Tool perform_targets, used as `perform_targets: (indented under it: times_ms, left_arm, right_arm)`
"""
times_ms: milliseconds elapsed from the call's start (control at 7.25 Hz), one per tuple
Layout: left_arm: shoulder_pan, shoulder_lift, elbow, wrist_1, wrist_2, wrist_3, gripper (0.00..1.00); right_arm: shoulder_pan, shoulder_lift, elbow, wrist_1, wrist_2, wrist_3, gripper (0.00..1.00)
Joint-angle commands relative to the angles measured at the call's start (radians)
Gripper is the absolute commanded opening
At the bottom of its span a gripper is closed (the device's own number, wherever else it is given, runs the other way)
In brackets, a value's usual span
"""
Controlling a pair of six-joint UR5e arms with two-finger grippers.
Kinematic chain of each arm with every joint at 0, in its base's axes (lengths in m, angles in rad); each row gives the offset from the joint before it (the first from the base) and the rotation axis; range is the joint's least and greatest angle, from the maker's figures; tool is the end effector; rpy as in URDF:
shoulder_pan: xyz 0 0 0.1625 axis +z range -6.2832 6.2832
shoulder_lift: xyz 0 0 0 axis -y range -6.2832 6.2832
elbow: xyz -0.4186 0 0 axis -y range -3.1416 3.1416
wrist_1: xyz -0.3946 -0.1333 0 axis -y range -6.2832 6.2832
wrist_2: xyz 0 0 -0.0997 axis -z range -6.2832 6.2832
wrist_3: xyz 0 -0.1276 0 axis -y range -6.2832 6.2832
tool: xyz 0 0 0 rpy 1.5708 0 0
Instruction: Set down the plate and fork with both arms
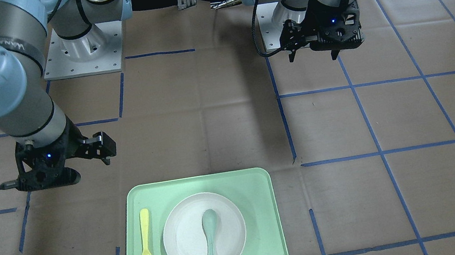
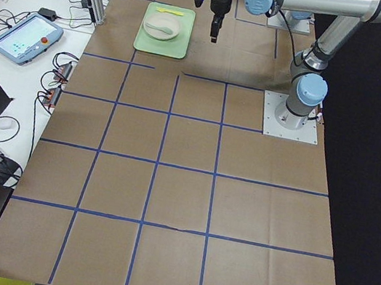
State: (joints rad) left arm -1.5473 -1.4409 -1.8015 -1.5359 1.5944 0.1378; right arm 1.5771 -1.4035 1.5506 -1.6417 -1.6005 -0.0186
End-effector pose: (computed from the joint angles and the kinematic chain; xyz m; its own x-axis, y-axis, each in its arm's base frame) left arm -0.1202 -0.4324 0.4040 -0.9932 0.1153 -0.0143 0.1141 0.9911 0.0685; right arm 0.1330 -0.5489 0.3827 -0.9992 -0.0271 0.0282 -0.0249 0.9967 0.0767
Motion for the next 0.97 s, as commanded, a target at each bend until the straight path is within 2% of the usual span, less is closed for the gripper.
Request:
perform_targets:
  times_ms: [0, 276, 414, 828]
  left_arm:
    - [0.003, -0.001, 0.002, 0.002, -0.001, 0.009, 1.00]
    - [0.003, -0.001, -0.005, -0.001, 0.002, 0.011, 1.00]
    - [0.003, 0.005, -0.013, 0.002, 0.001, 0.011, 1.00]
    - [0.003, 0.005, -0.016, 0.002, 0.001, 0.011, 1.00]
  right_arm:
    - [0.007, -0.107, 0.023, 0.087, 0.005, 0.006, 0.96]
    - [0.011, -0.230, 0.109, 0.089, 0.007, 0.009, 0.98]
    - [0.009, -0.244, 0.137, 0.082, 0.010, 0.000, 0.99]
    - [0.009, -0.238, 0.129, 0.077, 0.007, 0.002, 1.00]
